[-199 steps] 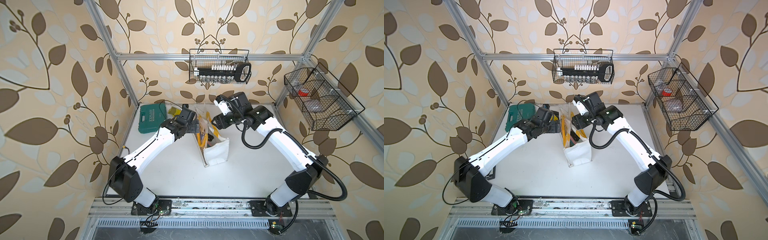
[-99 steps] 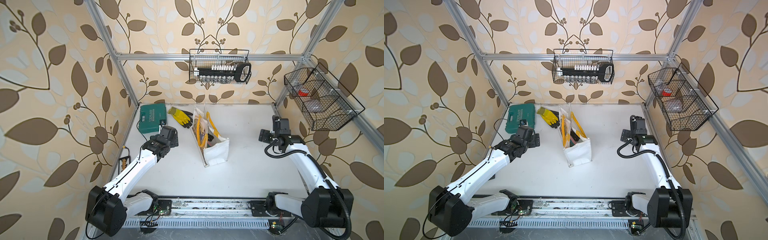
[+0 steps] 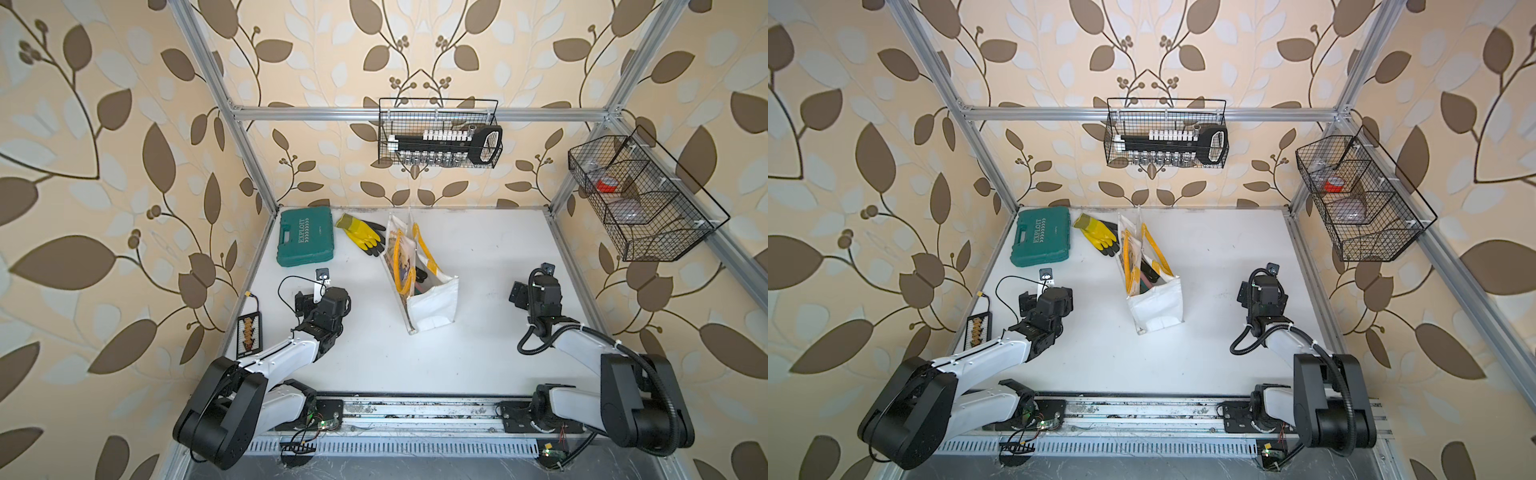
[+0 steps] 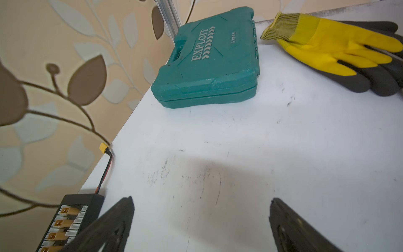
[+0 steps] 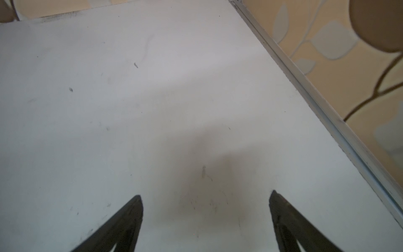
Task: Place the art knife into the pouch
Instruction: Reset both arms
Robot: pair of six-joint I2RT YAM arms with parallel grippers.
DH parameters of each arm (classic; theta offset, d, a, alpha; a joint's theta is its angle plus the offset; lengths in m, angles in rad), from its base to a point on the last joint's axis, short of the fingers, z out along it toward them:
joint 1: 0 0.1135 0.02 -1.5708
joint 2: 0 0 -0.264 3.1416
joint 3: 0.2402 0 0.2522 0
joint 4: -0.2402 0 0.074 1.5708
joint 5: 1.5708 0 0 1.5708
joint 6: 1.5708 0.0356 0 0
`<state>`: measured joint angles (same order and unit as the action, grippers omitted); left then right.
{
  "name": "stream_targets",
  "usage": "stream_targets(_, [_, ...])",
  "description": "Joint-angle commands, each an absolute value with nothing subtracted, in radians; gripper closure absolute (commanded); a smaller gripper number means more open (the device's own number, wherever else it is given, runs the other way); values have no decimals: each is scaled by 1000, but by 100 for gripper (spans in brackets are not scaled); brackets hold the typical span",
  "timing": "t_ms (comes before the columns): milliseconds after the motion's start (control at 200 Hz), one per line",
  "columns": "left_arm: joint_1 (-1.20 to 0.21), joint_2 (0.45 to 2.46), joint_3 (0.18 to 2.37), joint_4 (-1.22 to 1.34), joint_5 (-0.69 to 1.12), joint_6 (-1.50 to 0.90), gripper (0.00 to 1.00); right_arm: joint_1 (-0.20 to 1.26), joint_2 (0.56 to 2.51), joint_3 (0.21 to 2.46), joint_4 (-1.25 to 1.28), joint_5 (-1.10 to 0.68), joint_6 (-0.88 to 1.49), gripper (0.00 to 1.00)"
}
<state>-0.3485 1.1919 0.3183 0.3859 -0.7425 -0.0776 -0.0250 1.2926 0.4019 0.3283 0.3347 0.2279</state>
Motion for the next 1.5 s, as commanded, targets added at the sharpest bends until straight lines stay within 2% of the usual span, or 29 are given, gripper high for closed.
stream_targets(0, [-327, 1250, 281, 733, -688, 12, 1, 19, 1330, 417, 531, 400, 174, 8])
stream_targets(125, [-299, 1333, 321, 773, -640, 50, 1, 51, 1377, 438, 573, 392, 107, 9])
stream_targets(240, [-238, 1424, 302, 902, -540, 54, 1, 63, 1461, 369, 798, 275, 35, 9])
stream_targets(270, [-226, 1434, 297, 932, -524, 60, 1, 74, 1483, 364, 833, 262, 11, 1])
stream_targets(345, [-208, 1426, 339, 809, -434, 52, 1, 75, 1478, 360, 820, 257, 18, 0])
stream_targets(635, [-56, 1483, 462, 604, -94, 14, 1, 49, 1499, 359, 837, 238, 35, 0])
stream_targets(715, [-29, 1491, 467, 596, -37, 8, 1, 48, 1506, 362, 836, 187, 18, 0])
stream_targets(780, [-26, 1490, 411, 686, 23, 32, 1, 38, 1508, 366, 829, 105, -2, 0])
stream_targets(830, [-27, 1507, 367, 797, 27, 38, 1, 31, 1504, 365, 826, 29, -26, 0])
stream_targets(945, [-24, 1500, 382, 754, 32, 38, 1, 15, 1507, 372, 814, -13, -27, 0])
stream_targets(1100, [-22, 1498, 393, 730, -31, 4, 1, 9, 1509, 386, 792, 5, -10, 0])
stream_targets(1500, [-24, 1495, 390, 730, -31, 5, 1, 4, 1506, 383, 795, 0, -8, 0])
